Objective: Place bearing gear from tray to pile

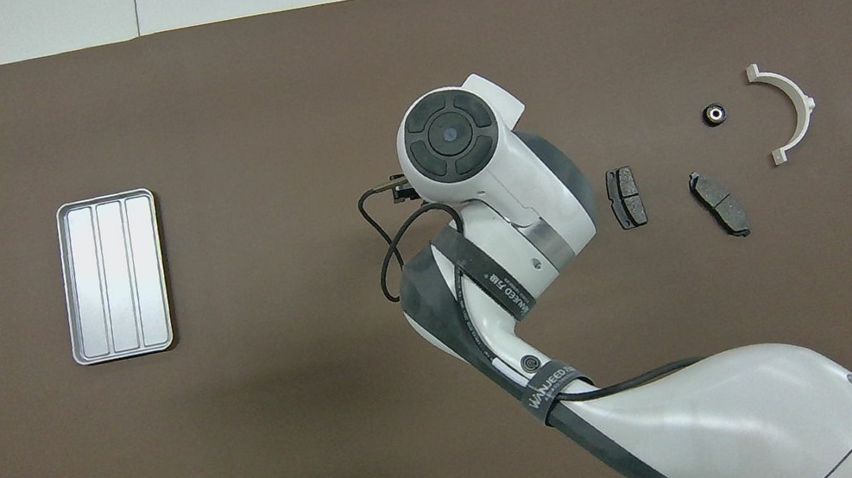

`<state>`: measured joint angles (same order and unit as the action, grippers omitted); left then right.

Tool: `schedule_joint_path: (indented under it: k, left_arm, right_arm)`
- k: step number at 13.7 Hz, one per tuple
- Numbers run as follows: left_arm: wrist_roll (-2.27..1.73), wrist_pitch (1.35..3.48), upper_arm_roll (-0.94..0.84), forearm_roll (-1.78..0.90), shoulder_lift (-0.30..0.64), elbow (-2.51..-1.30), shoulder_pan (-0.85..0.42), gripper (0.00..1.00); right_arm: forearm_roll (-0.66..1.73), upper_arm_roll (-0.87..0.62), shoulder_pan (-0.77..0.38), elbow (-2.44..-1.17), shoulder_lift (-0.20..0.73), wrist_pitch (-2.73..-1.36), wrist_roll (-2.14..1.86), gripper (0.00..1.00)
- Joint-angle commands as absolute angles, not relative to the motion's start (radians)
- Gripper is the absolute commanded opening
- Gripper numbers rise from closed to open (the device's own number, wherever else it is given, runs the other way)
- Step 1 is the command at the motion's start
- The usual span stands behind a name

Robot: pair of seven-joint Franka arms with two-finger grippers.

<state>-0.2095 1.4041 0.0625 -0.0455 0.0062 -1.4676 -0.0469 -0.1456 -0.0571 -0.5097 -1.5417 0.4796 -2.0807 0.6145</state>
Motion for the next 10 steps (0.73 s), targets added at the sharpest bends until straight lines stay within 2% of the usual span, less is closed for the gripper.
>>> schedule_joint_path:
  k: [1,10]
  left_arm:
    - [-0.198,1.425,0.046,-0.029,-0.026,-1.509,-0.029,1.0]
    - [-0.181,1.434,0.048,-0.026,-0.04,-1.545,-0.029,1.0]
  right_arm:
    - [-0.152,-0.06,-0.511,-1.511,0.529,-2.112,0.638,0.99]
    - [-0.155,-0.06,-0.509,-1.528,0.583,-2.195,0.637,0.99]
